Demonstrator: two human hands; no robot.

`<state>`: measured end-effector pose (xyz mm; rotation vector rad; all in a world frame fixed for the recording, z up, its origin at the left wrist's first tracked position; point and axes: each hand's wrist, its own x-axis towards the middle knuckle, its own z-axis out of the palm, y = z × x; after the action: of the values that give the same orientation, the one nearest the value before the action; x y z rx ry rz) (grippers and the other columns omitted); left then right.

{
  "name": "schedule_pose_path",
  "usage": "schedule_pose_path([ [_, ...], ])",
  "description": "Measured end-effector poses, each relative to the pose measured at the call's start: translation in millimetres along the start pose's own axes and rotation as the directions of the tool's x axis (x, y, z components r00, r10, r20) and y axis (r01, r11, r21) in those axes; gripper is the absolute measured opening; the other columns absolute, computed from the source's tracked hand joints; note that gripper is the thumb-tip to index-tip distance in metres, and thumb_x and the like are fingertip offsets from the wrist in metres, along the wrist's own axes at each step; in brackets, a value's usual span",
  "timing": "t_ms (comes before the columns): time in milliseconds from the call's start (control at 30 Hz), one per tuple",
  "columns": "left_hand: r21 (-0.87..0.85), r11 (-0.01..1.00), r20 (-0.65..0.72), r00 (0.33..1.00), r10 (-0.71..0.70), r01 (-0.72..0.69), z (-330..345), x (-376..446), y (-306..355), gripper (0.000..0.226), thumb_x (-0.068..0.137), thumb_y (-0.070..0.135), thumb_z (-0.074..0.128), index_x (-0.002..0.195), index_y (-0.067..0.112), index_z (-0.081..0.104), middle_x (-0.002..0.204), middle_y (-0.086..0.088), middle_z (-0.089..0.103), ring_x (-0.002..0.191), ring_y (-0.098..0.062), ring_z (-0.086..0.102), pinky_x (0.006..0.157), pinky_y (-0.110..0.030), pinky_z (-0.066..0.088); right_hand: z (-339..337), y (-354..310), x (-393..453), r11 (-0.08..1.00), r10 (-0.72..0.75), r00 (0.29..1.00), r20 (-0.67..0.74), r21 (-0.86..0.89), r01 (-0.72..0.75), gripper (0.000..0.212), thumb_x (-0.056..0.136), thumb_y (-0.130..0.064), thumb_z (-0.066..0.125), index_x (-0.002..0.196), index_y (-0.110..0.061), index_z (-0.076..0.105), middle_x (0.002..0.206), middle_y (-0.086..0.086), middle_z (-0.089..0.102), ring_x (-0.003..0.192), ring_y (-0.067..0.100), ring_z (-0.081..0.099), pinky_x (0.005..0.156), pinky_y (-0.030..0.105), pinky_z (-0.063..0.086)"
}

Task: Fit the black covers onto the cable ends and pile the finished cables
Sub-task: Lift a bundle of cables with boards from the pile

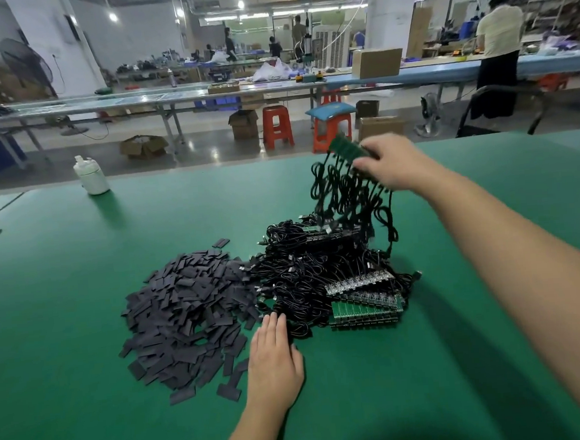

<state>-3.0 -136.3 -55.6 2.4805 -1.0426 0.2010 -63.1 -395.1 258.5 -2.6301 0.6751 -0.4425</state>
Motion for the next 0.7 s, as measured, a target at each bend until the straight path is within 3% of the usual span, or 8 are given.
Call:
schedule_pose_path([
  [167, 0.035, 0.999, -0.01, 1.0, 0.016, -0.015, 0.4, -0.1, 0.7, 0.058, 0.098, 0.032, 0.038, 0.153, 0.014, 0.029, 0.157, -0.002, 0.033, 0.148, -0.016, 0.022, 0.122, -0.033, 0.007, -47.2, -19.4, -8.5, 0.96, -0.051, 0.998, -0.03, 0.276, 0.058, 0.004, 0.098, -0.021, 0.062, 0.099, -0.024, 0.064, 0.089, 0.001, 0.07, 0.069, 0.017, 0.069, 0.056, 0.029, 0.053],
  [267, 0.079, 0.997, -0.014, 1.0, 0.011, -0.01, -3.6, 0.5, 1.3, 0.057, 0.096, 0.029, 0.041, 0.15, 0.013, 0.035, 0.153, -0.006, 0.039, 0.145, -0.02, 0.03, 0.123, -0.038, 0.013, -38.7, -14.3, -21.3, 0.97, -0.062, 0.975, 0.212, 0.242, 0.009, 0.017, 0.096, -0.021, 0.063, 0.112, -0.025, 0.066, 0.096, 0.002, 0.072, 0.075, 0.017, 0.074, 0.058, 0.028, 0.06],
  [367, 0.104, 0.994, -0.006, 1.0, 0.017, -0.016, -8.4, -0.7, 3.2, 0.058, 0.086, 0.021, 0.056, 0.143, 0.011, 0.047, 0.142, -0.011, 0.05, 0.137, -0.026, 0.043, 0.118, -0.048, 0.028, -14.4, 1.1, -35.0, 0.987, -0.055, 0.866, 0.498, 0.161, -0.03, 0.017, 0.096, -0.021, 0.064, 0.112, -0.026, 0.066, 0.095, 0.003, 0.075, 0.083, 0.029, 0.073, 0.075, 0.043, 0.062],
  [500, 0.101, 0.99, -0.103, 0.989, 0.108, -0.097, -18.8, 1.7, 8.6, 0.053, 0.074, 0.005, 0.07, 0.126, 0.01, 0.063, 0.132, -0.016, 0.058, 0.125, -0.031, 0.054, 0.111, -0.049, 0.039, 26.4, 22.9, -57.4, 0.991, -0.032, 0.693, 0.72, 0.111, -0.069, 0.012, 0.097, -0.018, 0.063, 0.109, -0.018, 0.066, 0.088, 0.022, 0.063, 0.071, 0.026, 0.057, 0.069, 0.04, 0.051],
  [533, 0.063, 0.994, -0.145, 0.985, 0.096, -0.088, -23.6, 5.6, 11.8, 0.048, 0.076, 0.004, 0.07, 0.123, 0.011, 0.064, 0.134, -0.015, 0.056, 0.126, -0.03, 0.052, 0.11, -0.047, 0.039, 36.6, 26.9, -64.3, 0.993, -0.035, 0.662, 0.749, 0.104, -0.064, 0.008, 0.097, -0.017, 0.063, 0.101, -0.022, 0.068, 0.081, 0.017, 0.062, 0.067, 0.022, 0.056, 0.064, 0.036, 0.05],
  [600, -0.201, 0.98, -0.177, 0.984, -0.034, -0.002, -41.6, 17.3, 24.5, 0.034, 0.089, 0.01, 0.064, 0.122, 0.017, 0.064, 0.137, -0.003, 0.051, 0.128, -0.019, 0.049, 0.109, -0.039, 0.041, 55.9, 32.9, -74.9, 0.991, -0.034, 0.629, 0.777, 0.109, -0.08, 0.022, 0.097, -0.017, 0.063, 0.086, -0.036, 0.065, 0.067, -0.012, 0.066, 0.055, 0.006, 0.058, 0.053, 0.02, 0.048],
  [633, -0.404, 0.913, -0.123, 0.986, -0.113, 0.054, -54.0, 23.3, 33.1, 0.028, 0.095, 0.017, 0.058, 0.121, 0.023, 0.064, 0.133, 0.007, 0.053, 0.125, -0.01, 0.049, 0.107, -0.034, 0.043, 65.3, 35.6, -79.9, 0.992, -0.02, 0.627, 0.779, 0.096, -0.087, 0.022, 0.097, -0.019, 0.064, 0.092, -0.04, 0.063, 0.069, -0.023, 0.065, 0.058, -0.004, 0.058, 0.054, 0.015, 0.048],
  [700, -0.75, 0.635, 0.128, 0.983, -0.132, 0.183, -75.4, 33.2, 50.3, 0.022, 0.099, 0.03, 0.053, 0.115, 0.033, 0.067, 0.12, 0.02, 0.063, 0.114, 0.004, 0.056, 0.101, -0.028, 0.046, 81.7, 39.5, -88.5, 0.995, -0.001, 0.659, 0.752, 0.065, -0.073, 0.03, 0.095, -0.025, 0.066, 0.121, -0.038, 0.059, 0.098, -0.031, 0.061, 0.083, -0.007, 0.059, 0.077, 0.017, 0.049],
])
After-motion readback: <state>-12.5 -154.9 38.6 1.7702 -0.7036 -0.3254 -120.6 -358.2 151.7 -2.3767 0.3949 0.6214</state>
